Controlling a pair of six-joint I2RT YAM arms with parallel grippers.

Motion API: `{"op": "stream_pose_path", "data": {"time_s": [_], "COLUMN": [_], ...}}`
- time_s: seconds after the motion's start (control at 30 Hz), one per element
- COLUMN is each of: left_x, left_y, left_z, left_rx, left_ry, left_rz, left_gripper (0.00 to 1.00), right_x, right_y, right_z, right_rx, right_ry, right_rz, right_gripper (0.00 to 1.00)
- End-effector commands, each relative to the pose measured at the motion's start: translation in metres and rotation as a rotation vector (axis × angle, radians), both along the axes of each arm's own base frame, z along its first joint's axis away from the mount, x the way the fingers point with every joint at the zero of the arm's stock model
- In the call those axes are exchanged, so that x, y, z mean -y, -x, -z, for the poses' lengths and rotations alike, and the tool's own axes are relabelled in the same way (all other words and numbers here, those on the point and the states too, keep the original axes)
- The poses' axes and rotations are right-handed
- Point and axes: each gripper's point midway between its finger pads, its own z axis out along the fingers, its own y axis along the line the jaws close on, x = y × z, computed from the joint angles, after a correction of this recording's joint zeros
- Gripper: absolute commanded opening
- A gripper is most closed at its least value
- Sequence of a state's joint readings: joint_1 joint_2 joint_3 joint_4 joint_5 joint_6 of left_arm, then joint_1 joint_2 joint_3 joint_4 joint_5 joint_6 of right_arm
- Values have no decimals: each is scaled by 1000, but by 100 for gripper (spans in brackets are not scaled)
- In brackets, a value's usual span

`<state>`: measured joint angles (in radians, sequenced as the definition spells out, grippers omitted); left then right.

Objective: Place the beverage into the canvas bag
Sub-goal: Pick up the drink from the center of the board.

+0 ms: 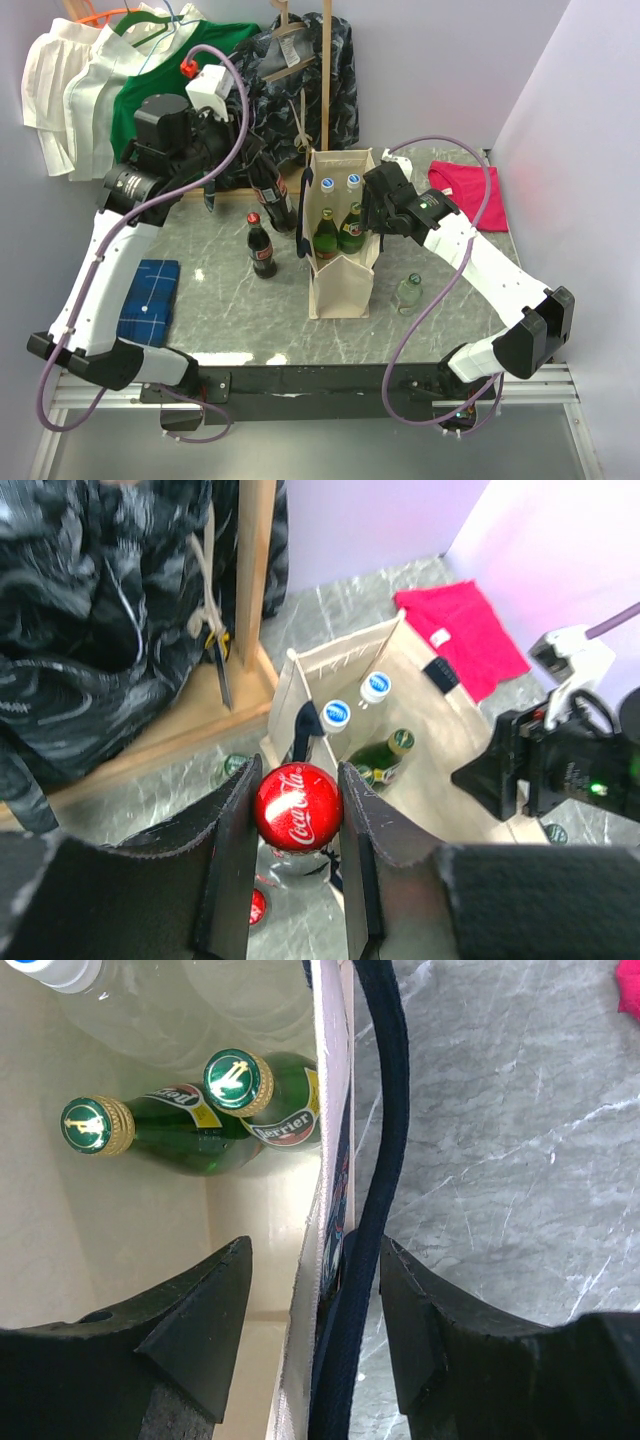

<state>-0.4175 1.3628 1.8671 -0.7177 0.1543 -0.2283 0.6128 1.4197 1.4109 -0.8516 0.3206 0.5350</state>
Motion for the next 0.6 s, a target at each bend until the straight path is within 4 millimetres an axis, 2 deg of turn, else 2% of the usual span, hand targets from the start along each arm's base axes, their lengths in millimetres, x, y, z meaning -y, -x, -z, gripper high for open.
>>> {"op": "stream_pose_path", "data": {"time_s": [0.0,0.4,0.57], "left_x": [-10,-12,-7], "left_y": [50,70,74], "left_z": [-152,-172,-181], "left_rx": [476,569,605], "left_ry": [226,262,280], "left_rz": [50,81,117], "left_gripper": [1,1,1], "right_x": [-2,-3,-5], "right_y": [-2,-3,-3], "right_z": [-15,-16,-16], "right_rx": [53,53,51], "right_ry": [-41,-43,-46], "right_rz": [10,11,7], "right_gripper": [61,61,61]}}
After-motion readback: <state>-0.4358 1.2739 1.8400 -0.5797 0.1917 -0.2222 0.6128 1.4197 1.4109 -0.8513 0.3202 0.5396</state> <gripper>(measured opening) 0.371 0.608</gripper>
